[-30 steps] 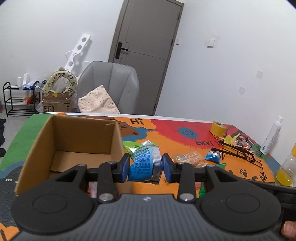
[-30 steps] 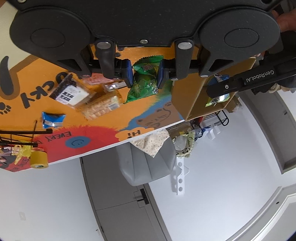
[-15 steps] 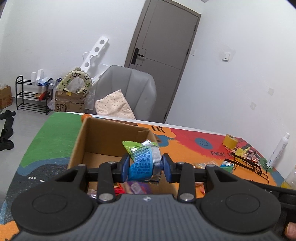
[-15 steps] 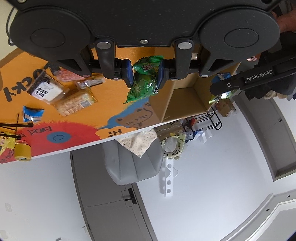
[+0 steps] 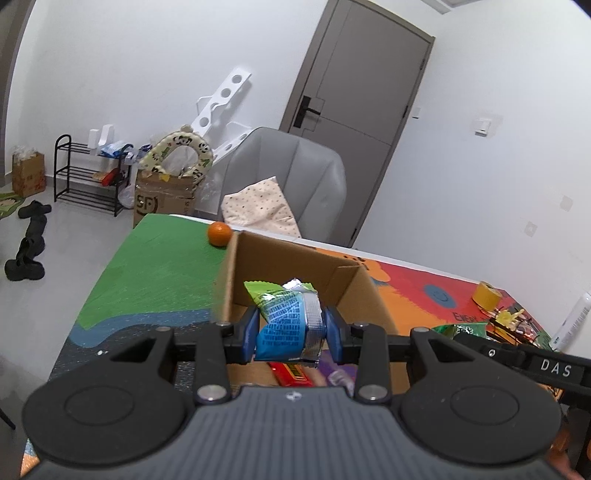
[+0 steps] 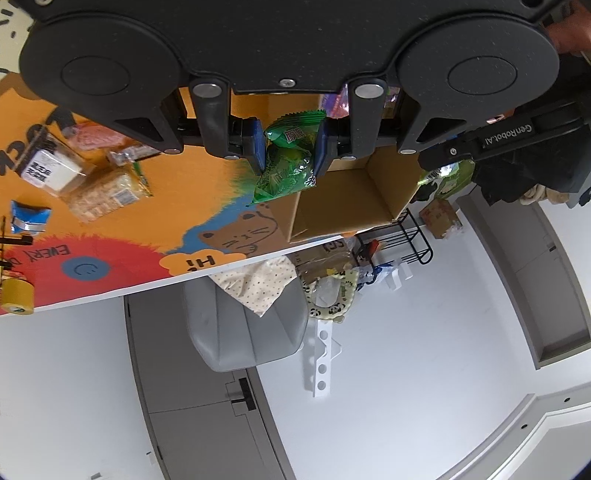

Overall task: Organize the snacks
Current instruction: 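Carry the blue snack and green bag over the cardboard box with both tools, then open both tools to drop the blue snack and green bag into the box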

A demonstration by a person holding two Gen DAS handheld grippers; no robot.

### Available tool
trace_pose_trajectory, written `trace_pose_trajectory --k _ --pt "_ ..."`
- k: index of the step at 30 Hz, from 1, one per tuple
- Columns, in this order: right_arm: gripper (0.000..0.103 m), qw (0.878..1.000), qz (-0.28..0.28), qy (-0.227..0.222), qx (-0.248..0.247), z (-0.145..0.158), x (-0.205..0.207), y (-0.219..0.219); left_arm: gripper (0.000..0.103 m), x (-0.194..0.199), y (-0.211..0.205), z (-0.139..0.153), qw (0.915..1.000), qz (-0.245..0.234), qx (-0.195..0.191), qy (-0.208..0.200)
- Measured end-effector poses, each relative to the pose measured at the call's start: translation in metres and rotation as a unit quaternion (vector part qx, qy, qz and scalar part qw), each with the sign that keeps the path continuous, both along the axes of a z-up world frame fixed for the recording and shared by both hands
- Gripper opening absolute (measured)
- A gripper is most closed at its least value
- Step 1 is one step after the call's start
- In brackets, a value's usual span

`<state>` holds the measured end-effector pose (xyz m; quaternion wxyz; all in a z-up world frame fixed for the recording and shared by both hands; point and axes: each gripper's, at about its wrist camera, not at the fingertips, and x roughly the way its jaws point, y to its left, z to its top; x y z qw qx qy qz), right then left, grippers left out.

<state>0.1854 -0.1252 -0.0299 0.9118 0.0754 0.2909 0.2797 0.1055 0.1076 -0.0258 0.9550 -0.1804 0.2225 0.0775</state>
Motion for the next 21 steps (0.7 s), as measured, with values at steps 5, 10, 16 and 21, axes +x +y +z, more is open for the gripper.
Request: trace_pose_trajectory --k 5,10,16,21 --pt "0.025 1.0 0.005 0.0 -0.001 0.0 0.008 0.013 0.037 0.008 0.007 -0.006 1.0 -0.001 -0.006 0.006" --pt "0.025 1.0 0.012 0.002 -0.005 -0.003 0.015 0.027 0.037 0.019 0.013 -0.013 0.9998 -0.002 -0.012 0.013" --pt "0.025 1.0 0.023 0.01 -0.003 -0.009 0.024 0.044 0.042 0.019 0.016 -0.008 0.9999 -0.003 -0.011 0.012" --pt "0.026 0.999 0.036 0.013 0.003 -0.01 0.025 0.054 0.042 0.014 0.02 -0.003 1.0 0.003 -0.007 0.006"
